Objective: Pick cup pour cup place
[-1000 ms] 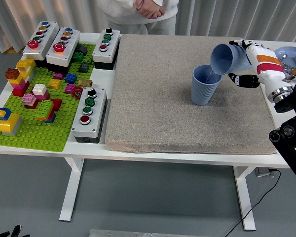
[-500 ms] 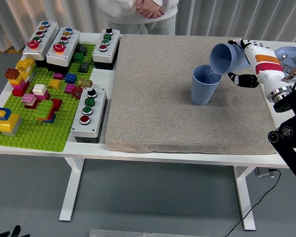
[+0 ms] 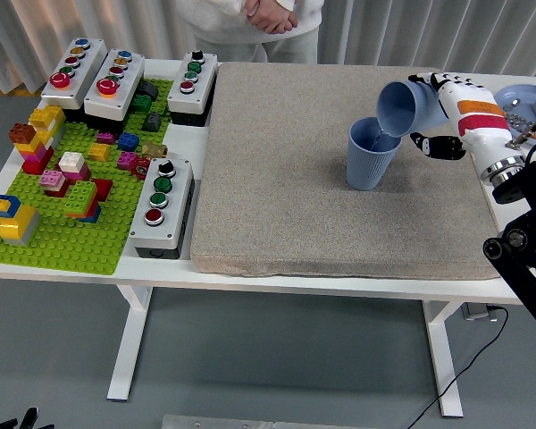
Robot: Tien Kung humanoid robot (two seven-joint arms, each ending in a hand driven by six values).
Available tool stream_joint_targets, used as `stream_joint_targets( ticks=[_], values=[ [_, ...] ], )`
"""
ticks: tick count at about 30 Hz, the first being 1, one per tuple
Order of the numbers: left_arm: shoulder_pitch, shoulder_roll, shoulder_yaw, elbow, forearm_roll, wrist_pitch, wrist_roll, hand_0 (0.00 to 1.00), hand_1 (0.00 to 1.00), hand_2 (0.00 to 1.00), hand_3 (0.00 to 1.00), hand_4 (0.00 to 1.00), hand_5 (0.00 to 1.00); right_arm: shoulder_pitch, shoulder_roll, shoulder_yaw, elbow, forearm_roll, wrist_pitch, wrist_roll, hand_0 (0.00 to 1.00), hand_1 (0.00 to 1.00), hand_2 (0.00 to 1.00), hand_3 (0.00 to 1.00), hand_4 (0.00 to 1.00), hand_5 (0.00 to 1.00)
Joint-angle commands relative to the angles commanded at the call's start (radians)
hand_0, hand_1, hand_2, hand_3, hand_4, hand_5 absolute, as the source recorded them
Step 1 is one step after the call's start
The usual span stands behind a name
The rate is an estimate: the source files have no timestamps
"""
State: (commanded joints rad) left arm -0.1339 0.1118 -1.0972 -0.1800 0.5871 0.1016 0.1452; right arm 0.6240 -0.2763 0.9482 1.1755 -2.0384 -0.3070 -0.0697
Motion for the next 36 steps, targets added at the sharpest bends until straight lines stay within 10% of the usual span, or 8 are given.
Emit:
stream_joint_targets(
  ticks=[36],
  values=[
    [0.000, 0.000, -0.003, 0.000, 0.000, 0.001, -0.001, 0.693, 0.707, 0.731, 0.649, 0.491, 0.977, 0.054, -0.041, -0.092, -0.012, -0.051, -0.041, -0.034, 0.868, 0.642, 0.491, 0.557, 0.701, 0.116]
  ],
)
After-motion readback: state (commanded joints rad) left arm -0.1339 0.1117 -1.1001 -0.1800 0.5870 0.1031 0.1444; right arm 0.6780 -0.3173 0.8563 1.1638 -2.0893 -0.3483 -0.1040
